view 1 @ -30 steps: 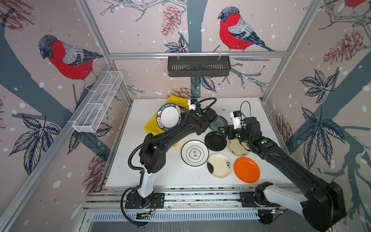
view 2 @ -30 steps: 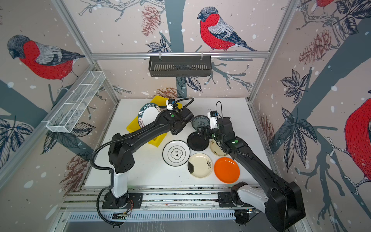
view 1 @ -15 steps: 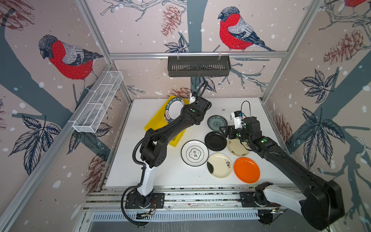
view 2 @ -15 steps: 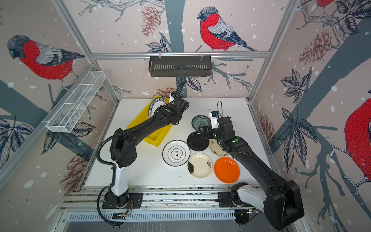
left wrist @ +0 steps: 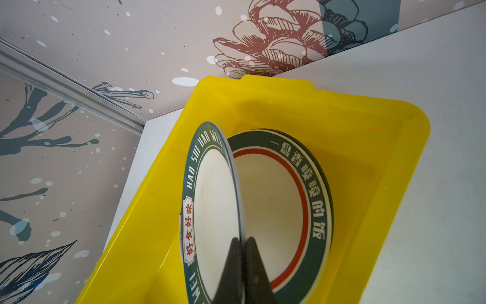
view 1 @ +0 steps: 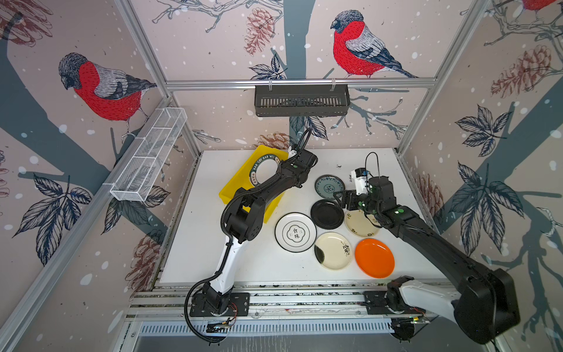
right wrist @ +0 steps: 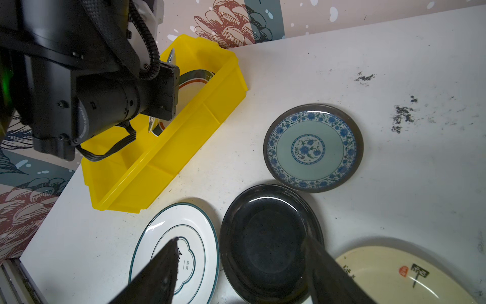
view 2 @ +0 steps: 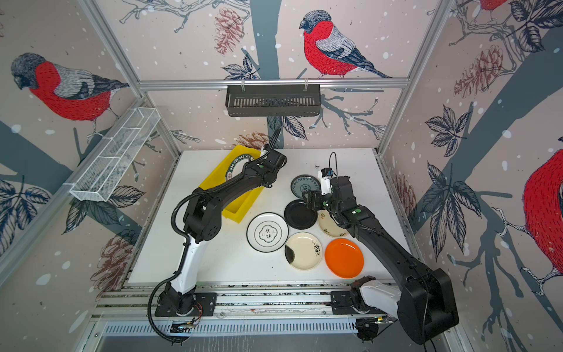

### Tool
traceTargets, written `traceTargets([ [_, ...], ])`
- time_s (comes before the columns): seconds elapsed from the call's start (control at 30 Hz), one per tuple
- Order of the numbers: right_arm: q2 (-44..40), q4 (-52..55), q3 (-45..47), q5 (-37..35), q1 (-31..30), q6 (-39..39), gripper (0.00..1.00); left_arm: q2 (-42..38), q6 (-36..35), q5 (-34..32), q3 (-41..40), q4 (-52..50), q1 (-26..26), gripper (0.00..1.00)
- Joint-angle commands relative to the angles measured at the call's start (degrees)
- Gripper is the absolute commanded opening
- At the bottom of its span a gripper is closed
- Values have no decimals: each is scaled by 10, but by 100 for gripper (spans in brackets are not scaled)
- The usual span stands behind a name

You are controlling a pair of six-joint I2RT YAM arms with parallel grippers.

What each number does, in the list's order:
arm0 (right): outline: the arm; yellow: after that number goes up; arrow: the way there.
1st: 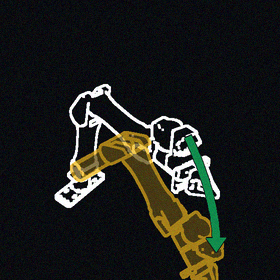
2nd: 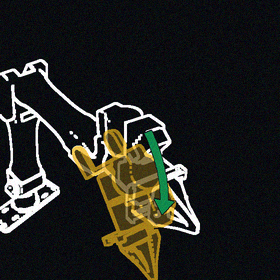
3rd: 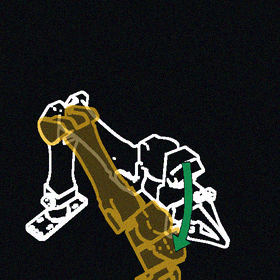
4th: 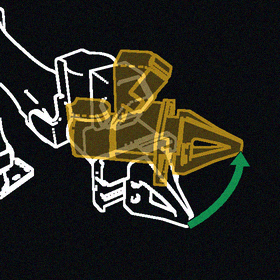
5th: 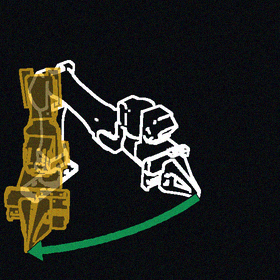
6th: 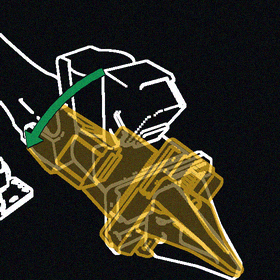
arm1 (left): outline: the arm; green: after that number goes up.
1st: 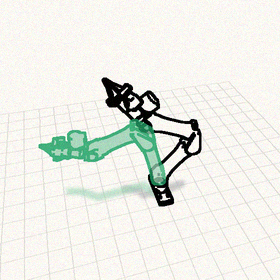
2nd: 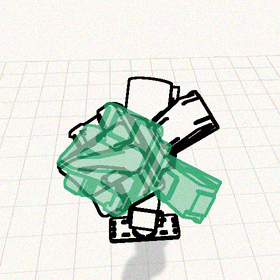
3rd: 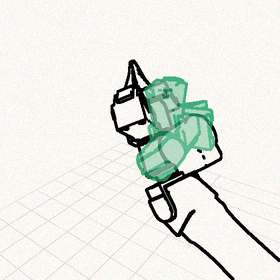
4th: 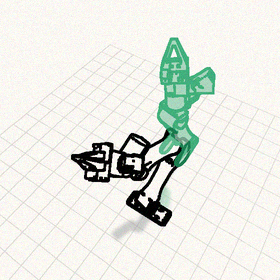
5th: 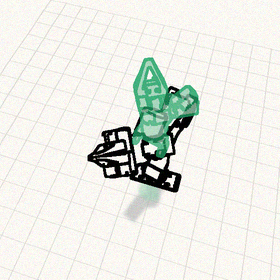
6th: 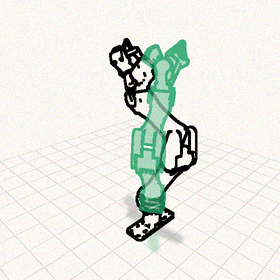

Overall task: Place the plates into the plastic bin on the countertop
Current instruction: Place the plate in the plastic bin.

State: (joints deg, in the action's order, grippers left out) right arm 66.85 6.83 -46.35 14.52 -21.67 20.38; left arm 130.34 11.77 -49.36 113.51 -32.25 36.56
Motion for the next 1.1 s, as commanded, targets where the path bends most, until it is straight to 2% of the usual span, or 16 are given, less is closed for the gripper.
traceTargets([
  [0.0,4,-9,-7,8,1,-7,75,11,-8,-7,13,-3,-3,0],
  [0.2,6,-7,-8,8,5,-6,75,36,-1,-5,35,-29,-5,0],
  [0.23,6,-6,-8,8,6,-7,76,36,2,-3,36,-32,-5,4],
  [0.27,6,-6,-9,8,6,-6,77,35,4,-1,35,-32,-5,14],
  [0.3,6,-6,-9,9,7,-6,77,33,5,1,36,-33,-5,30],
  [0.33,6,-5,-10,8,7,-6,78,31,7,2,36,-33,-5,37],
  [0.43,5,-2,-12,8,8,-6,78,20,11,0,36,-33,-4,49],
  [0.57,1,-1,-9,10,9,-5,79,4,9,0,43,-33,2,55],
  [0.7,0,5,-3,27,10,1,79,-15,13,-6,66,-56,18,66],
  [0.8,0,0,12,49,8,15,79,-40,30,-2,65,-77,32,80],
  [0.87,2,-3,23,53,7,20,79,-61,37,-5,52,-81,44,96],
  [1.0,7,-7,37,40,6,27,78,-102,47,-4,9,-73,68,98],
  [1.07,8,-14,41,38,6,30,78,-120,57,20,-10,-73,70,98],
])
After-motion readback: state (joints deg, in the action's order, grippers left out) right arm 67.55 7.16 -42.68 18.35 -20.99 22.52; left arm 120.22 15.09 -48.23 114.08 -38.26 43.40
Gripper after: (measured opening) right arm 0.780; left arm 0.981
